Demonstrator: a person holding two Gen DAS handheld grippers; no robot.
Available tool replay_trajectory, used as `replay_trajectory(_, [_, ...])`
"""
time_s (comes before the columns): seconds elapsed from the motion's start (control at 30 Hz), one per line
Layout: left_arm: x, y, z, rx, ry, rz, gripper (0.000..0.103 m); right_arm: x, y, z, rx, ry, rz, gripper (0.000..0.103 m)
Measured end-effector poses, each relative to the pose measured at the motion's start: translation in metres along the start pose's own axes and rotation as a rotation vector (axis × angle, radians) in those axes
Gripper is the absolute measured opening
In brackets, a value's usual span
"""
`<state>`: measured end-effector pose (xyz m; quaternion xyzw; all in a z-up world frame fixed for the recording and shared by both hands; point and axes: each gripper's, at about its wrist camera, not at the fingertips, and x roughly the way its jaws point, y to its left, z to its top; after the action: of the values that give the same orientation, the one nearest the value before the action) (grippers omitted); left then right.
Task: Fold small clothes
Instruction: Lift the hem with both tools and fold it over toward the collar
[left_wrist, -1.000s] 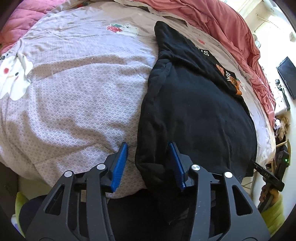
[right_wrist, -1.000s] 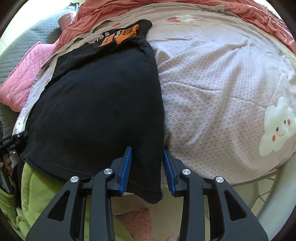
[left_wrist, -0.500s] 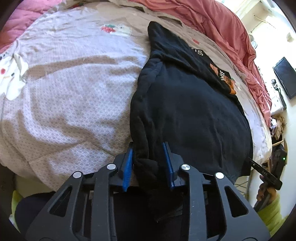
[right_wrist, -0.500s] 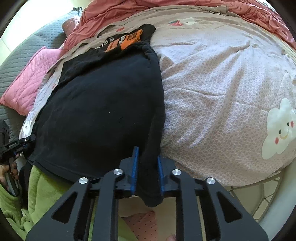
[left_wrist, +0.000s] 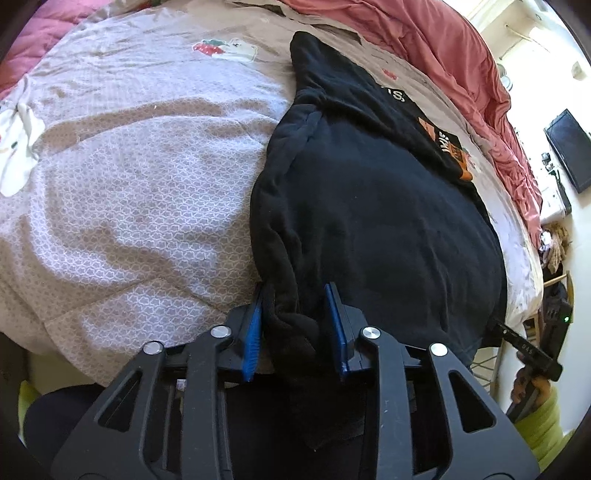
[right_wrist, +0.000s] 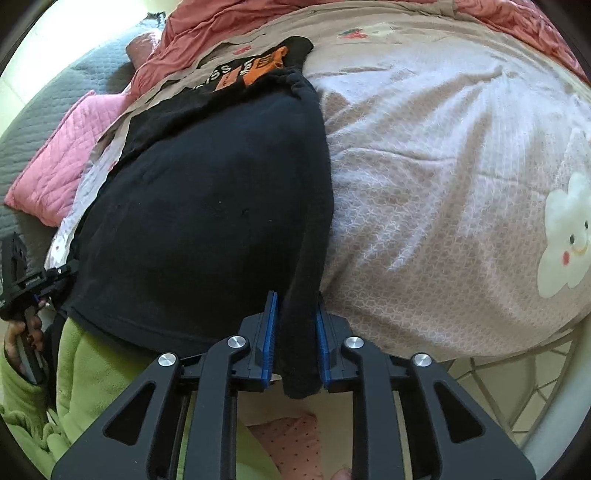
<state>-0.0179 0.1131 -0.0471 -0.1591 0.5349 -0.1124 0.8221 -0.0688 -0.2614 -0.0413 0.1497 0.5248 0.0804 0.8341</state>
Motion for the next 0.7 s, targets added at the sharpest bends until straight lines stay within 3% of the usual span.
replay_trajectory(0.1, [-0.009,-0.002,0.002,-0.004,-0.028,-0.020,0.008,-0.012,0.009,0.007,-0.019,-0.026,0.048,0.007])
replay_trajectory(0.27, [-0.029,-0.006,0.014,-0.015,-0.086,-0.085,0.007,-0.035,0.020,0.031,-0.046,-0.120,0.119,0.007])
replay_trajectory(0.5, [-0.046,-0.008,0.053,-0.013,-0.181,-0.115,0.007,-0.055,0.012,0.082,-0.036,-0.278,0.127,0.007])
replay_trajectory(0.7, [-0.043,-0.005,0.108,-0.049,-0.247,-0.132,0.007,-0.047,0.006,0.141,-0.023,-0.382,0.099,0.006])
